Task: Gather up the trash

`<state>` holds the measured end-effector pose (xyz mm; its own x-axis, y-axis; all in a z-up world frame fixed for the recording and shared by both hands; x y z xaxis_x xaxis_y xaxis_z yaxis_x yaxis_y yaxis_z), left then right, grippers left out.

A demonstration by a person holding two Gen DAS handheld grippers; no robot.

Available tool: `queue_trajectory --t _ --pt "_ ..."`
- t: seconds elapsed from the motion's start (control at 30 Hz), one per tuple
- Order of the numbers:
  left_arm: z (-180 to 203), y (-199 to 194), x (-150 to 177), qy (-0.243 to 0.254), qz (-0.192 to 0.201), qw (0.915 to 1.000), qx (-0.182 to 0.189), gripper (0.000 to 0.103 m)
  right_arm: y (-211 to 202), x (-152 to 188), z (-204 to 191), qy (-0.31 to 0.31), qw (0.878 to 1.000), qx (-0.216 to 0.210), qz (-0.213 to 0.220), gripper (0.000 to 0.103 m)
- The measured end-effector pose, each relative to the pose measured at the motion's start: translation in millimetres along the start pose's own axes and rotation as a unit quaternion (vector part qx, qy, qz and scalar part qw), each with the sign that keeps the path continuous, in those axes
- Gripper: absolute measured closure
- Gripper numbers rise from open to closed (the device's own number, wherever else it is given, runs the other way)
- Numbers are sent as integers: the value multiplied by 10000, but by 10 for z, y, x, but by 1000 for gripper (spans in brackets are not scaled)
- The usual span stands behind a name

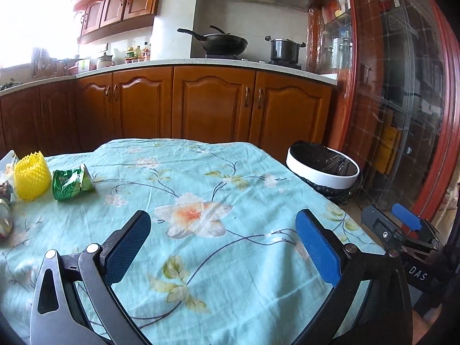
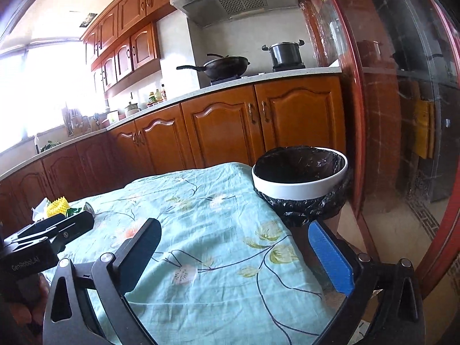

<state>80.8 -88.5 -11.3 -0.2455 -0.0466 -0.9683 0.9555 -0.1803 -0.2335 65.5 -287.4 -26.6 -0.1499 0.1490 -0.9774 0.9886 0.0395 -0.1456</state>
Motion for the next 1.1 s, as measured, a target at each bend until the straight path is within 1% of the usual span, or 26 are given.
queue_trajectory --t 0.13,0.23,0.33,0.63,1.1 --pt "-20 -1 79 44 -90 9999 -45 0 -62 71 -65 -177 9998 -13 111 0" --pt "-35 -22 118 57 -89 9999 -78 0 -116 84 -114 -320 9992 -42 226 0" --pt "-38 -47 140 78 -82 9999 -120 0 -131 94 -154 -417 9988 -50 234 0" --pt "-45 -90 169 157 -69 9996 -232 0 -145 123 -176 -391 9989 -100 232 0" --pt "-10 -129 154 241 -18 9993 -281 0 -183 110 -179 -338 9989 -144 279 0"
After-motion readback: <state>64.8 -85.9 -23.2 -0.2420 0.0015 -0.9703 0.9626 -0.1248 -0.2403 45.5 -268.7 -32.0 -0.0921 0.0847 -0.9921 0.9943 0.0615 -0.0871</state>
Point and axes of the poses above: each gripper's, at about its wrist camera, not at the fingertips, and y roughly the way its jaws point, z to its right, x to its underside, the point moved 4 cm from there along y, roughly the way its jaws point, and after that the axes turned 11 degrees about z, right-handed, at the moved point
